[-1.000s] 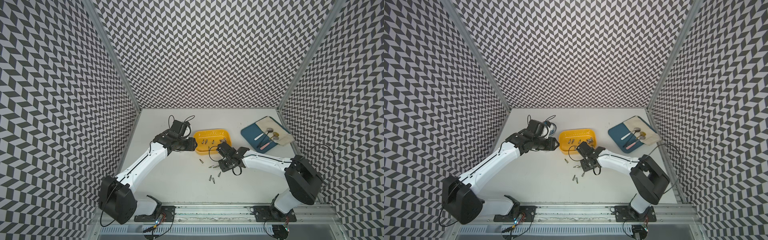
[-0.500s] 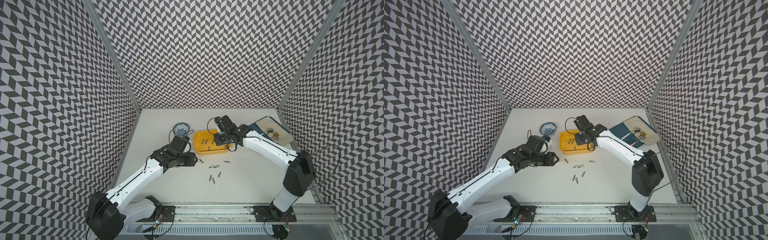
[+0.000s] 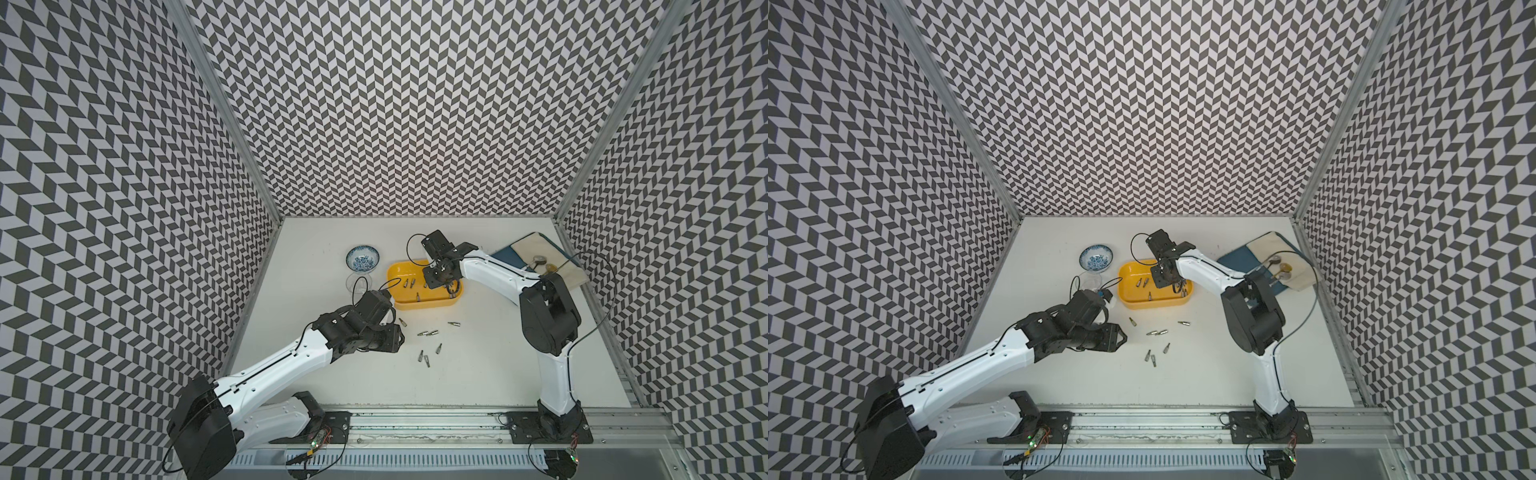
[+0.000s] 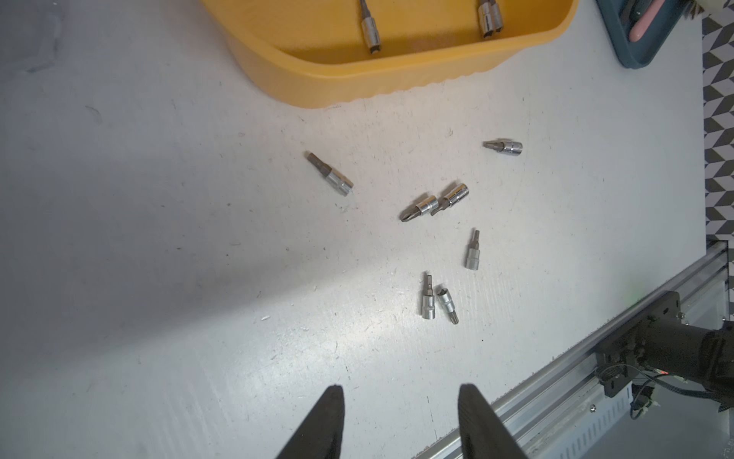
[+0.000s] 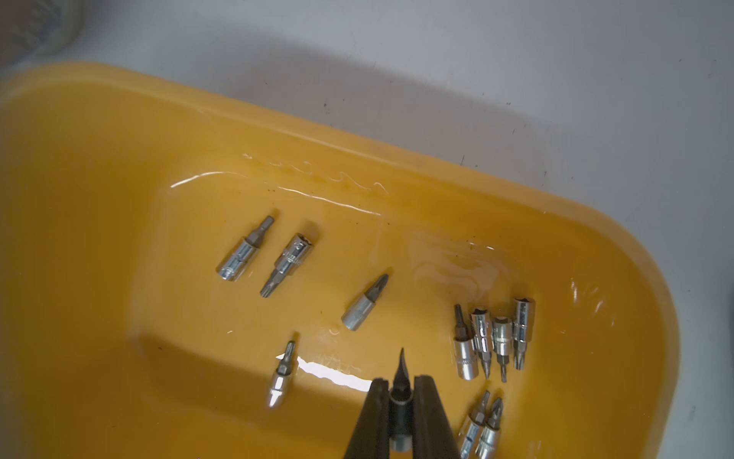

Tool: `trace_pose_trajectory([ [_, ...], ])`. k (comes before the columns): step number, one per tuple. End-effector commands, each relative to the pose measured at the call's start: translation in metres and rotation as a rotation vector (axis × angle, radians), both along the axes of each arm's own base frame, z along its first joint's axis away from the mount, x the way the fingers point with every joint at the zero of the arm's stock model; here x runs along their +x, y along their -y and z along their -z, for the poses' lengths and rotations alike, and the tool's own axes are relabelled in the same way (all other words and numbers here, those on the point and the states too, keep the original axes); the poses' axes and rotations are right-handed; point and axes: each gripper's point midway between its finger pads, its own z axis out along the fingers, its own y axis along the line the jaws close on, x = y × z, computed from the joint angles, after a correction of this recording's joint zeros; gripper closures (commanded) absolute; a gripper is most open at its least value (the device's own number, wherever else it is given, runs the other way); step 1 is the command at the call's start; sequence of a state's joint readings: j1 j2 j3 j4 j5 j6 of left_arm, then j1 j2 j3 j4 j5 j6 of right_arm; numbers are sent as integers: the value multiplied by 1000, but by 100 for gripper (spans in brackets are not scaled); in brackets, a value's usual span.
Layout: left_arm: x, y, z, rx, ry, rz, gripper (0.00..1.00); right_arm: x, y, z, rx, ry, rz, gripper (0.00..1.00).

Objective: Put the bit on the desktop into the storage box
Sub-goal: Place the screwdriver bit in the storage box.

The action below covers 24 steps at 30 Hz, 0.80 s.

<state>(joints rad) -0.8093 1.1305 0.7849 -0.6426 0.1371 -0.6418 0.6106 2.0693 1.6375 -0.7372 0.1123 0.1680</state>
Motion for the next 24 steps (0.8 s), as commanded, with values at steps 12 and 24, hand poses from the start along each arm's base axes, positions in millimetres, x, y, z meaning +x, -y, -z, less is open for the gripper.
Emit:
trace_pose_trajectory([
  [12,-6,29,33,73,12,51,51,16,-1,33,-35,0,-3,100],
  [24,-13,44,57,138,-15,102,51,16,0,45,-47,-17,0,86],
])
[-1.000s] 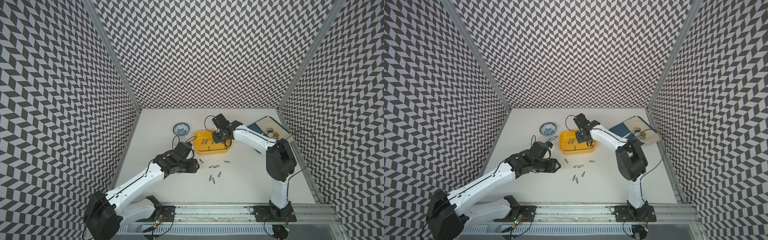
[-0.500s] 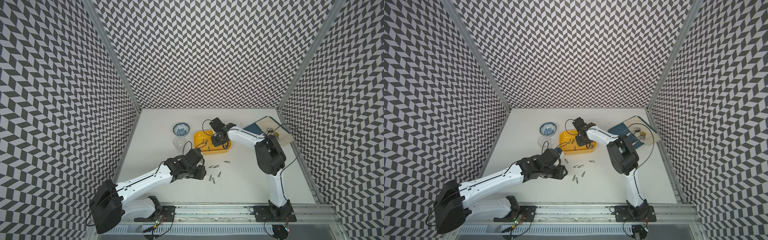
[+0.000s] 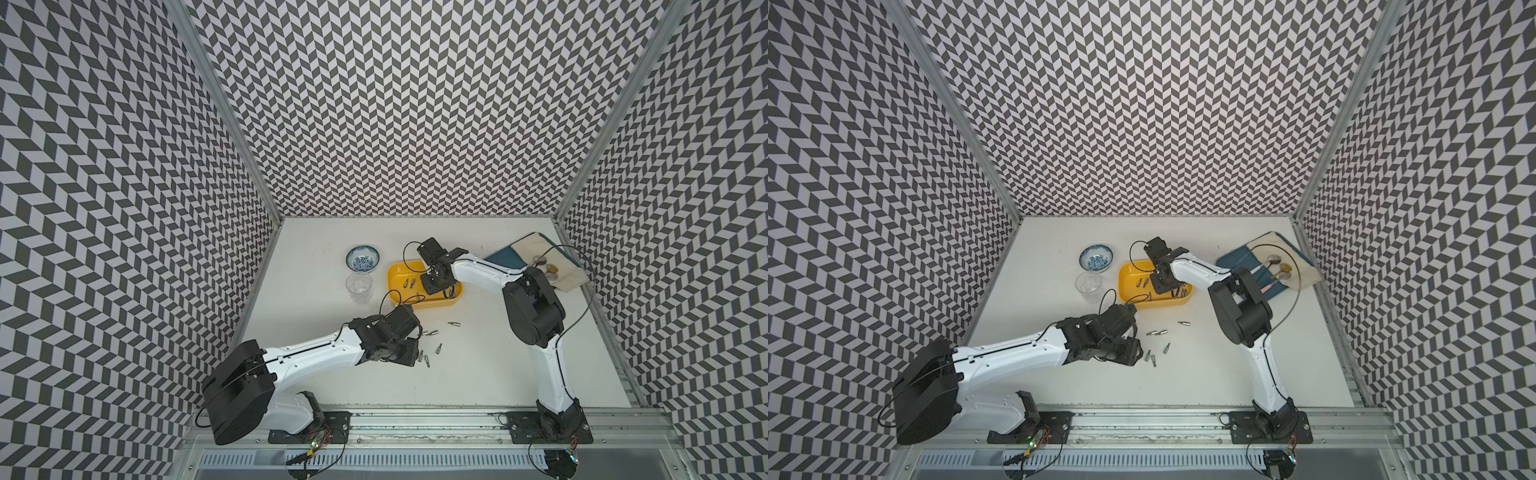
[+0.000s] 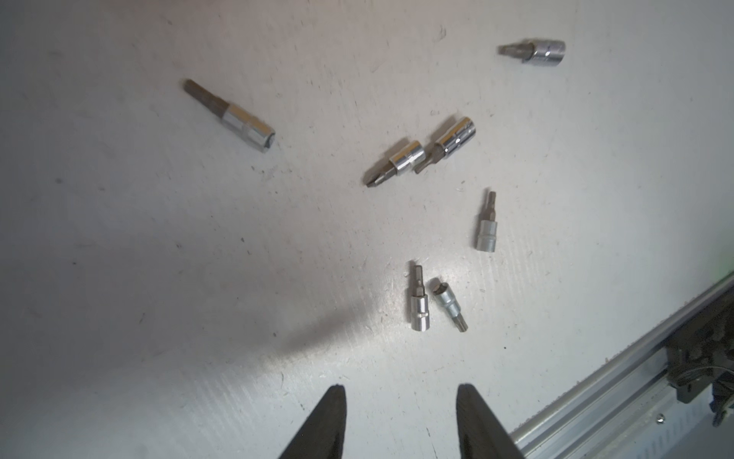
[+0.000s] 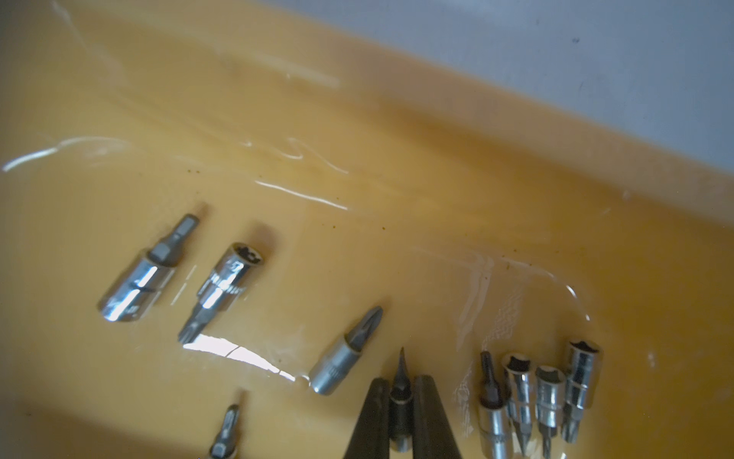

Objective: Put the bit on the desktop into the storage box
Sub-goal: Place the screwdriver bit in the storage box, then pick up the screwdriver bit from the center of the board.

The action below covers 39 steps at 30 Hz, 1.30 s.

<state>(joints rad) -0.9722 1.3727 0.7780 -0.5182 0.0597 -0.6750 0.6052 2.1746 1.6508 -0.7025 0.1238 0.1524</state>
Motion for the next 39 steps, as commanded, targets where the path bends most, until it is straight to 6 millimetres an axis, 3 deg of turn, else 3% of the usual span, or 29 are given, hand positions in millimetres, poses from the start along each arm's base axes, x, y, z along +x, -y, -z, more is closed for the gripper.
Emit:
trace_pose_trajectory([
  [1,3,9,2,14,26,13,51,10,-1,3,0,22,5,85],
  [5,3,14,7,43,32,29,56,11,-2,-2,8,32,7,82],
  [15,10,29,9,62,34,45,57,14,-2,-29,26,75,17,70],
  [29,10,36,26,172,26,80,57,15,1,-62,42,122,22,69],
  [39,7,37,28,192,31,84,57,16,5,-70,41,133,26,70],
])
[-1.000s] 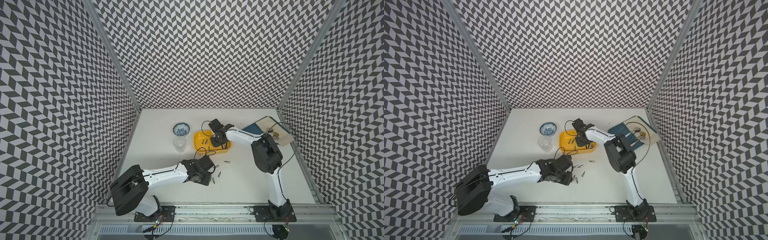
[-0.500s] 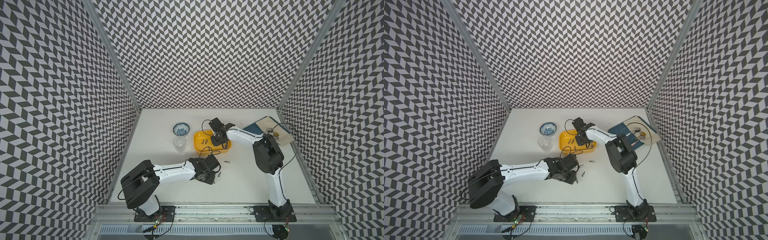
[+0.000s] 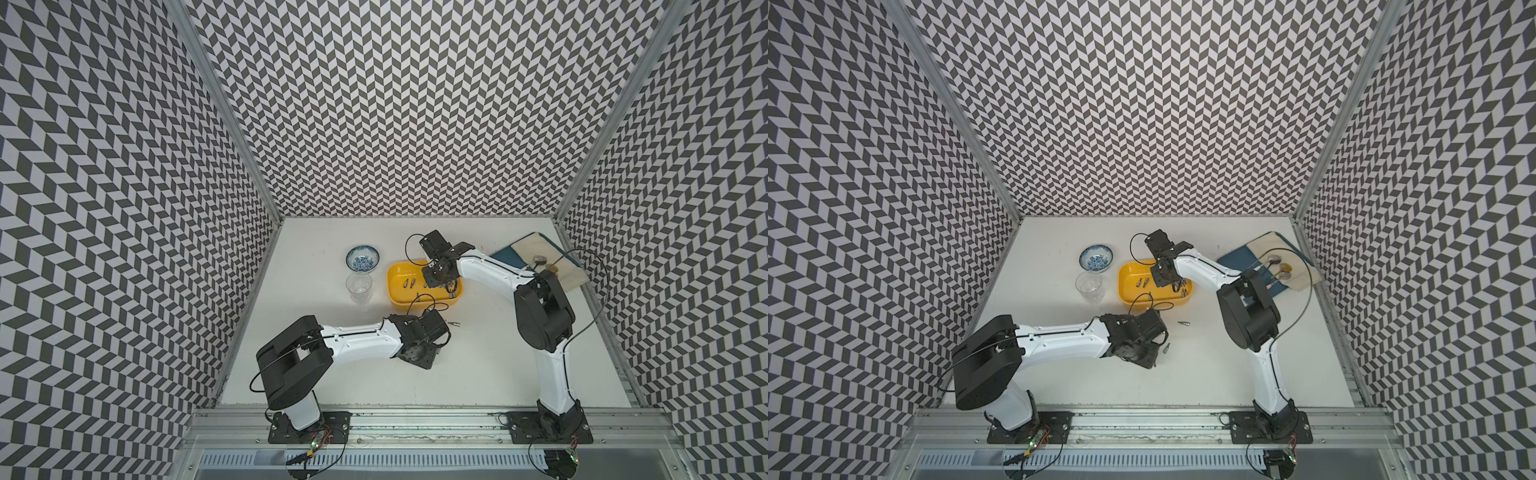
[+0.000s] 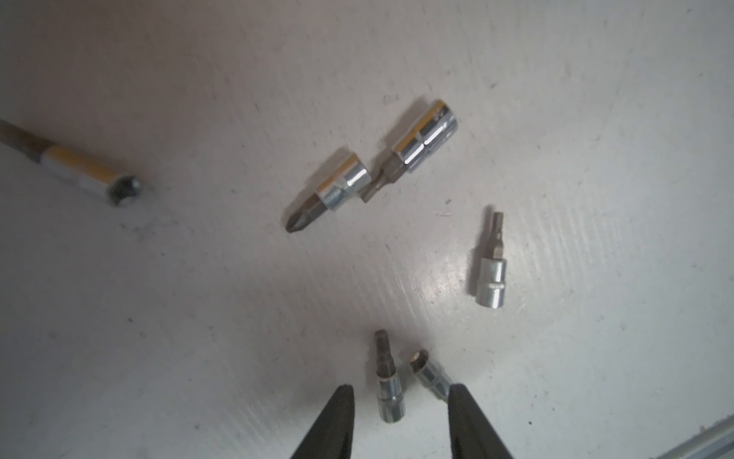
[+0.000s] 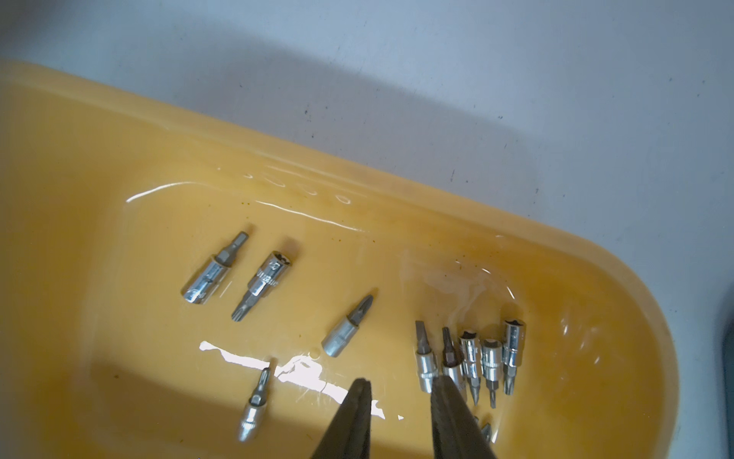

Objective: Put the bit on the desktop into the storage box
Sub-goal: Pick up the screwdriver bit from the center of the board.

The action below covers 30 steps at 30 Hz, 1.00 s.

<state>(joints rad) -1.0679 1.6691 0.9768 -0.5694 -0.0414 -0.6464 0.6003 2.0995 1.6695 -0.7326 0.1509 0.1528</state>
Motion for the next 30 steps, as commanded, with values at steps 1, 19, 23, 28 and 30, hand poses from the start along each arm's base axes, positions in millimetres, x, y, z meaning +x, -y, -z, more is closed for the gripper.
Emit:
trace_pose_trajectory([
  [1,1,0,-5,9,20,0,57,9,1,-29,24,64,11,70],
  [19,0,-9,3,41,10,-13,59,6,3,-30,26,60,13,70],
  [23,-1,-11,5,49,7,-14,60,5,4,-30,27,60,13,70],
  [28,-1,-11,9,67,2,-10,61,5,4,-32,26,61,15,70],
  [30,0,-11,10,76,1,-6,61,5,5,-33,26,63,15,71],
])
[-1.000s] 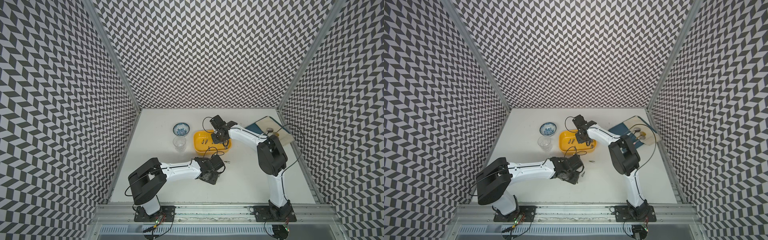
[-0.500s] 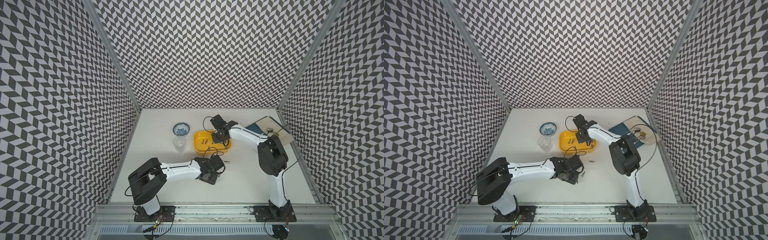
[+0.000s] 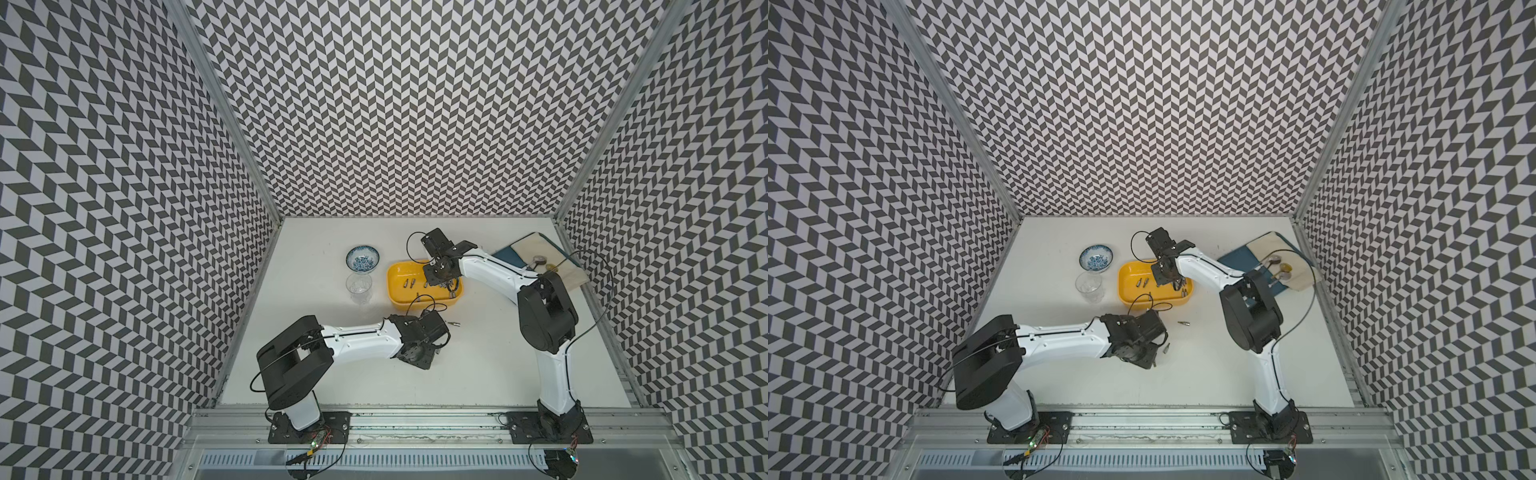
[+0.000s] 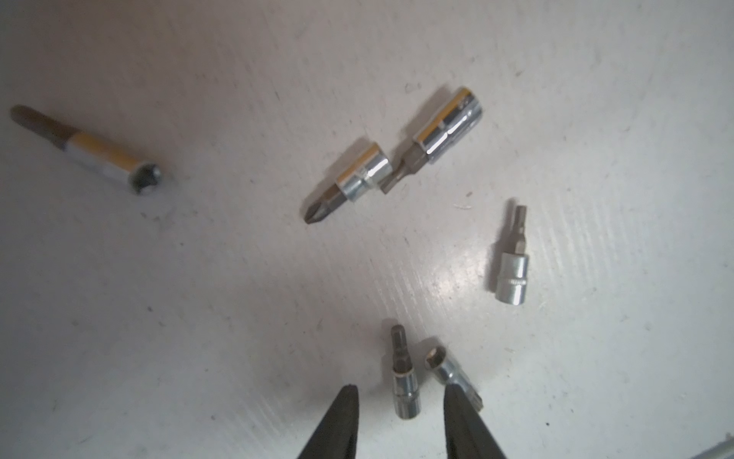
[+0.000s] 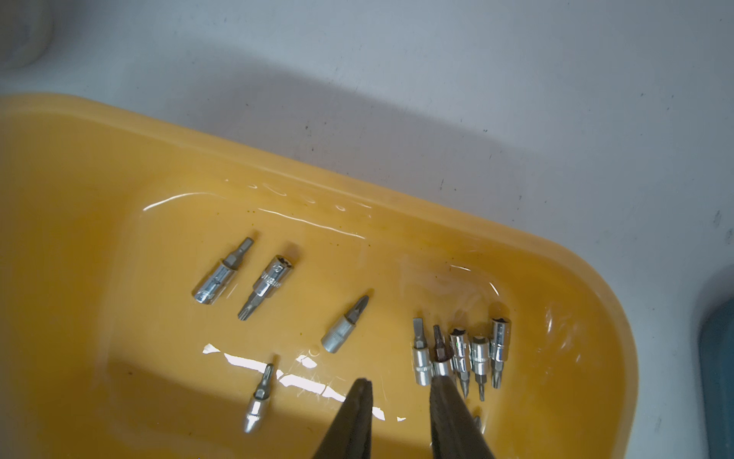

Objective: Put the bit on the desktop into the storage box
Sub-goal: Pick up the screwdriver bit from the center of the board.

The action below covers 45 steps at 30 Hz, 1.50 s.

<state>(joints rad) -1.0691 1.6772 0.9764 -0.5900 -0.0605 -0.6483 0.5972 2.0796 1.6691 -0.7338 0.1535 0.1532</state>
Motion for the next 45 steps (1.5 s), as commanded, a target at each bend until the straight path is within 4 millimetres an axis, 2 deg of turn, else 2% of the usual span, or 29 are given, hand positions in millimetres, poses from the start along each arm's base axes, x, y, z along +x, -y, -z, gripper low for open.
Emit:
trace_pose_trajectory([
  [1,0,-5,6,47,-1,1,61,3,3,-24,19,47,10,70],
  [18,3,-8,15,135,2,34,67,0,7,-40,33,70,23,71],
  [33,-7,-11,17,125,-19,35,79,-7,14,-83,77,132,55,69],
  [40,-11,-12,18,122,-27,32,93,-24,26,-96,103,139,81,68],
  [43,-10,-10,17,118,-26,33,100,-38,32,-97,119,127,95,66],
  [45,-9,-9,13,108,-20,39,100,-49,38,-96,131,118,113,64],
])
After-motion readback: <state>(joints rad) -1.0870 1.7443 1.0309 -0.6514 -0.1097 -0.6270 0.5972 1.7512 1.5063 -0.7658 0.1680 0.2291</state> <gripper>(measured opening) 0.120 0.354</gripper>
